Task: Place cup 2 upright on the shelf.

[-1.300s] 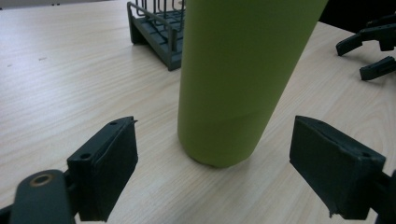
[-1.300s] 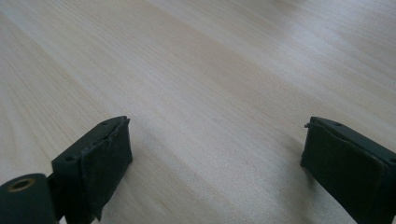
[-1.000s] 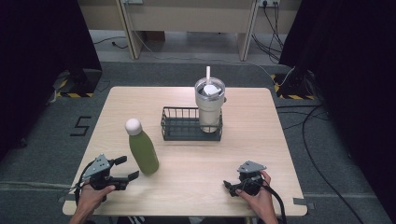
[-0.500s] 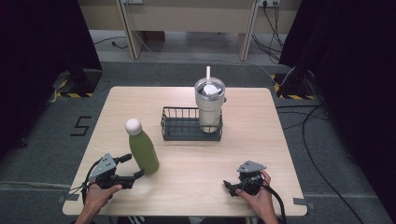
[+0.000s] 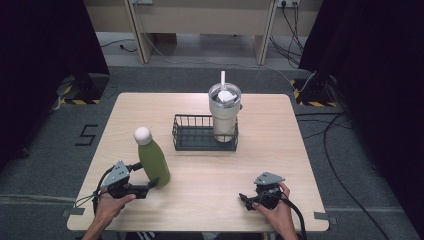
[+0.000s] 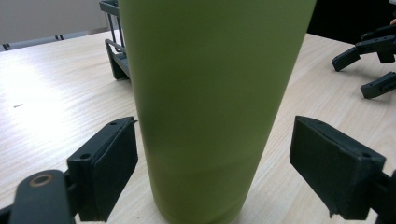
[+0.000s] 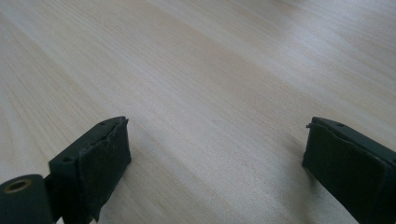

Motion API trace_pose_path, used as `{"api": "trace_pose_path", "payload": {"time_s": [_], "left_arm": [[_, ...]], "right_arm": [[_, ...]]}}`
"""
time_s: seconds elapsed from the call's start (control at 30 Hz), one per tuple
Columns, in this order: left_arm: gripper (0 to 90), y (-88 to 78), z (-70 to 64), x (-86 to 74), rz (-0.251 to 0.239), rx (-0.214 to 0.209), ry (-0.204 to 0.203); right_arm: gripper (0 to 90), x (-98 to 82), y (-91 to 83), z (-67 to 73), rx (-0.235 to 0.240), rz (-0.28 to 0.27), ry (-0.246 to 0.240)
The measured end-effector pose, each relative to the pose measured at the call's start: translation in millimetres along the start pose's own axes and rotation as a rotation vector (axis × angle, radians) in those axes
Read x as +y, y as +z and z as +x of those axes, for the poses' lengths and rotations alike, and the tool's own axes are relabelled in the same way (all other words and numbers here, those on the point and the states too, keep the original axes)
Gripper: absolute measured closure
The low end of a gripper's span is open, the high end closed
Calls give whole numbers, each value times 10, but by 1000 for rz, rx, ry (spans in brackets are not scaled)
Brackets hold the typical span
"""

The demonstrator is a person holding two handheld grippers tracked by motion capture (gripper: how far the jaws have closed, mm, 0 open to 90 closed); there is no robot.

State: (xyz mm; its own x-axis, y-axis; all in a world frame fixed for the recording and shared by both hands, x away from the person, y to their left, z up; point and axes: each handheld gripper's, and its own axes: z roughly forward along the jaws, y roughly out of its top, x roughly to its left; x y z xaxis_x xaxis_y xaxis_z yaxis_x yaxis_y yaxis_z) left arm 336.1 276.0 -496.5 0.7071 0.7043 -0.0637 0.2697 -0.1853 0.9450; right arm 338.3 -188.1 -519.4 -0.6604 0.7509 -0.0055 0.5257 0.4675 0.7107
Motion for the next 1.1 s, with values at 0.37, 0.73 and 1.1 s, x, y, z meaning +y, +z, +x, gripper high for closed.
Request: {"api": "trace_pose_path", "payload": {"time_s": [0.37,0.73,1.1], "left_arm": [[148,144,6,23,-3,12,12],[149,274,35,44,-2,14,21],[199,348,28,42,-12,19,35]], "right_arm": [[73,2,2,-2,-1,0,-1],[73,2,3,-3,-1,0,-2],[73,3,3,-2,0,1,-1]]}}
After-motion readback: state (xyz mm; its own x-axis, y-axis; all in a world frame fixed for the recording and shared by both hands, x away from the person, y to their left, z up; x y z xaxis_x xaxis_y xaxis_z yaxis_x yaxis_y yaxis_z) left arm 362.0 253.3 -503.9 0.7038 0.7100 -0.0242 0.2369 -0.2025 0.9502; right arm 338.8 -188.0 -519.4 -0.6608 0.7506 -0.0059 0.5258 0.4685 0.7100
